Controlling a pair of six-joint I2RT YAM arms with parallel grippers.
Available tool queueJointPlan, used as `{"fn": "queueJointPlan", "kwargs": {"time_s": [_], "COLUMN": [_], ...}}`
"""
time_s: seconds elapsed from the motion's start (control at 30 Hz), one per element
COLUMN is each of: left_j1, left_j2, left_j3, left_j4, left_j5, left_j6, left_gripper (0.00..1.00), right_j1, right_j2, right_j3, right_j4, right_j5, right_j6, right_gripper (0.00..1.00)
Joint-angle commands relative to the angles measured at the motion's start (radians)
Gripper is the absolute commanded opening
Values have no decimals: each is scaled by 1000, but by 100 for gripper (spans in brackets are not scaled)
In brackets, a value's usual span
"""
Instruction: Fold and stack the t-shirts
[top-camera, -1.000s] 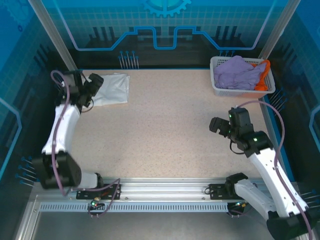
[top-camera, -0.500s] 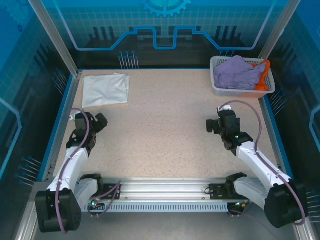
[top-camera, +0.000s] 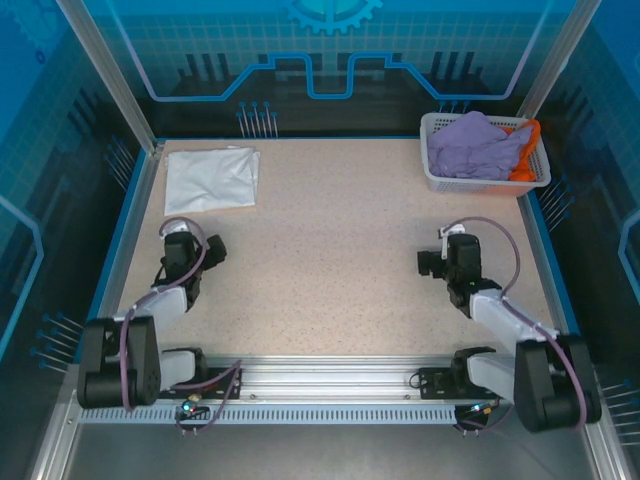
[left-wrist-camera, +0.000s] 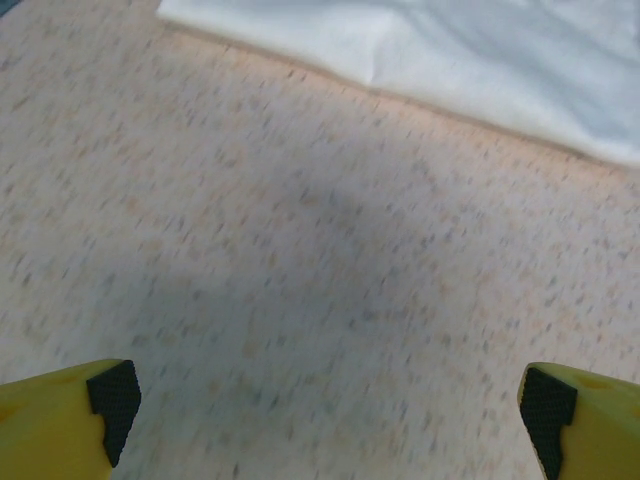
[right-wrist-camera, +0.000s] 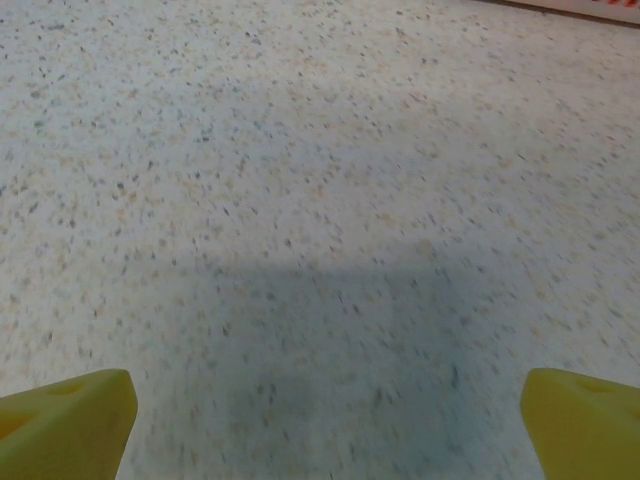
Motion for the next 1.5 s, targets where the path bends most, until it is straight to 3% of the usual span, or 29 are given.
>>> {"fn": "queueJointPlan", "kwargs": {"time_s": [0.0, 0.1, 0.27, 0.37, 0.5, 0.63, 0.77, 0.87, 0.93, 1.0, 1.03, 1.47], "left_j1": [-4, -6, -16, -19, -42, -82, -109, -112, -118, -128, -128, -126], "left_j2": [102, 161, 214, 194, 167, 180, 213, 268, 277, 283, 280, 282], "left_j3": [89, 107, 157, 114, 5, 7, 0, -8, 11, 11, 12, 8], "left_j4": [159, 232, 209, 277, 459, 469, 516, 571, 548, 560, 550, 563], "left_j5": [46, 58, 71, 128, 152, 101, 173, 142, 130, 114, 120, 124], "left_j6": [63, 42, 69, 92, 132, 166, 226, 219, 221, 232, 229, 231], "left_gripper": [99, 99, 99, 99, 99, 99, 99, 99, 99, 99, 99, 99], "right_j1": [-20, -29, -47, -58, -55, -26, 8, 32, 29, -12, -59, -41], "right_j2": [104, 191, 265, 294, 258, 246, 283, 313, 320, 348, 342, 345], "right_j3": [60, 100, 119, 31, -36, -138, -217, -175, -74, 35, 43, 39], "right_j4": [230, 319, 415, 587, 675, 844, 1028, 974, 792, 630, 600, 615], "right_j5": [-34, -75, -176, -204, -249, -238, -231, -237, -170, -191, -264, -223], "right_j6": [-14, -24, -44, -41, -62, -94, -134, -172, -137, -85, -62, -72], "right_gripper": [100, 100, 100, 100, 100, 100, 100, 100, 100, 100, 100, 100]}}
